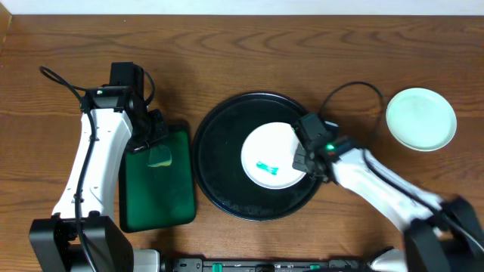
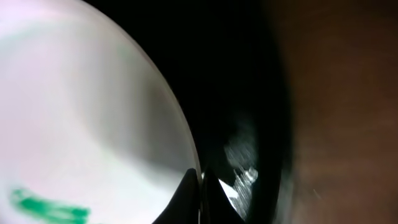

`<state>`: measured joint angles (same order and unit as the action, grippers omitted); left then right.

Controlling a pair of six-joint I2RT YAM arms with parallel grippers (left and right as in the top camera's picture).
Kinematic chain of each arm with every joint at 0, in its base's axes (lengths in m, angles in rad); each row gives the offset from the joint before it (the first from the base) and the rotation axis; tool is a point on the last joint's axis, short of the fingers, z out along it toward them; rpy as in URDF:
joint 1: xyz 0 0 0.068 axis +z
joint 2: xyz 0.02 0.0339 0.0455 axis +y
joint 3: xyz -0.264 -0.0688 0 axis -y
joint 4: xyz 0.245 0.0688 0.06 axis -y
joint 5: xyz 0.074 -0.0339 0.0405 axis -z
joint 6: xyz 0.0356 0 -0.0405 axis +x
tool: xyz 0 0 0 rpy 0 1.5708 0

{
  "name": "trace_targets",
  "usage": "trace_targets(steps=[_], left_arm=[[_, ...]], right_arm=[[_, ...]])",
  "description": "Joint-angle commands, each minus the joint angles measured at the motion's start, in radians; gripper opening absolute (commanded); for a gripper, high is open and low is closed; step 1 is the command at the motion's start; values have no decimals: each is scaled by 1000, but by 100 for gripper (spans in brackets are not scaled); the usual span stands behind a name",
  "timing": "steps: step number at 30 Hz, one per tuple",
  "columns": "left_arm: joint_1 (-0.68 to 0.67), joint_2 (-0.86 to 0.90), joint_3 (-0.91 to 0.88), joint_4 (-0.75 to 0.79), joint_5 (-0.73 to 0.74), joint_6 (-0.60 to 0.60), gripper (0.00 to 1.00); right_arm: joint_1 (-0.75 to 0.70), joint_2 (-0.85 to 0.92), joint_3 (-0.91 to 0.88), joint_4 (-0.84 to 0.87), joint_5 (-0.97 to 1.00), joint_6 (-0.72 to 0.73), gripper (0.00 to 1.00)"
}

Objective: Clean dirty plates on tray and stack at the side
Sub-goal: 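Drag the white plate toward the black tray center with the right gripper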

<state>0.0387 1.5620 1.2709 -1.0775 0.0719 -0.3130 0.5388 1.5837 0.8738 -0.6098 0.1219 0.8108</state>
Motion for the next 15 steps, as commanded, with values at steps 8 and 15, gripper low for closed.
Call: trace_targets(steps=[8,15], left_arm=[[5,8,-5,-7,-6,25,7],[5,8,-9,-9,-20,25,7]], right_arm=[[26,240,12,126,-82,-85,1],[25,193,14,128,-82,-108,1]])
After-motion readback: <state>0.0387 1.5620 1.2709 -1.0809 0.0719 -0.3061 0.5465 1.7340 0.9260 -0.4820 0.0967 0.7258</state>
